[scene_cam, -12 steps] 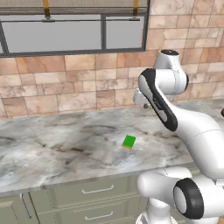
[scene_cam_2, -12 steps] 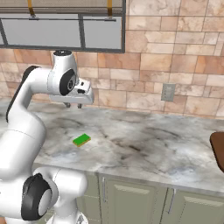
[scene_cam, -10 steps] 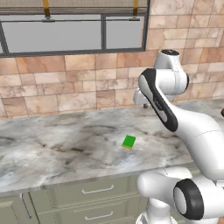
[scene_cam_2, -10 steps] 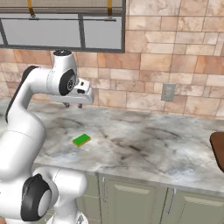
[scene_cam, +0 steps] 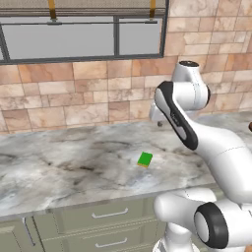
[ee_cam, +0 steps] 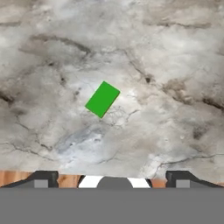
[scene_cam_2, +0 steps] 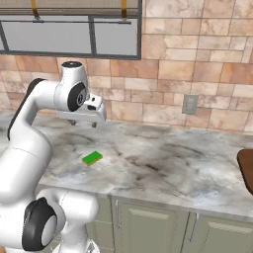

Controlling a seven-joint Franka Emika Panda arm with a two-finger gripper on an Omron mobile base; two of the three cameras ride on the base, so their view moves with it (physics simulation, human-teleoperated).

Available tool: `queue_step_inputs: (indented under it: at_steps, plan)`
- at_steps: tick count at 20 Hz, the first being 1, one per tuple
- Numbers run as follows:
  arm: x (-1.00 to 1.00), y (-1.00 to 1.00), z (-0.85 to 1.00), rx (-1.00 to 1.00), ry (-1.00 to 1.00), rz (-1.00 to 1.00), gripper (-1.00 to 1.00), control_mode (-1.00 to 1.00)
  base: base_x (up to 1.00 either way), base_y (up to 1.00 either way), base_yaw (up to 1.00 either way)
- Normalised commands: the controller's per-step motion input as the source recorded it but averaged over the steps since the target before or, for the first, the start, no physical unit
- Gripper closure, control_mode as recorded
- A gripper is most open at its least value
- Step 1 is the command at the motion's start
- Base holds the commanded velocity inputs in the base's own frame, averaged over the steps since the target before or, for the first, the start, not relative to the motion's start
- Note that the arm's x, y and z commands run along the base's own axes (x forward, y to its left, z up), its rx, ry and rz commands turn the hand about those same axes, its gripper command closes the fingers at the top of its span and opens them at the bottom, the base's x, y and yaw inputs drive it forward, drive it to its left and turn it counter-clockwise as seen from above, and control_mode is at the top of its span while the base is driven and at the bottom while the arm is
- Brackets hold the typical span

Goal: Pick up the sponge from the counter and clean the cutting board by briefly scrubbing or pressing down on the cutting board. Once finished, release the sponge.

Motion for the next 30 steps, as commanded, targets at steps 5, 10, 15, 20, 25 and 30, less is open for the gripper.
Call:
queue_step_inputs:
  at_steps: [5, 10, 15, 20, 25, 30]
  plan:
    - [0.25, 0.1, -0.4, 0.03, 0.11, -0.11, -1.0, -1.0, 0.0, 0.0, 0.0]
    - [0.2, 0.26, -0.28, 0.03, 0.04, -0.11, -1.0, -1.0, 0.0, 0.0, 0.0]
    - [0.18, 0.22, -0.44, -0.01, 0.03, -0.12, -1.0, -1.0, 0.0, 0.0, 0.0]
    - [0.11, 0.11, -0.46, -0.09, 0.0, -0.15, -1.0, -1.0, 0.0, 0.0, 0.0]
    - [0.17, 0.0, -0.34, -0.02, 0.05, -0.15, -1.0, -1.0, 0.0, 0.0, 0.0]
    - [0.31, 0.0, -0.39, 0.0, 0.06, -0.11, -1.0, -1.0, 0.0, 0.0, 0.0]
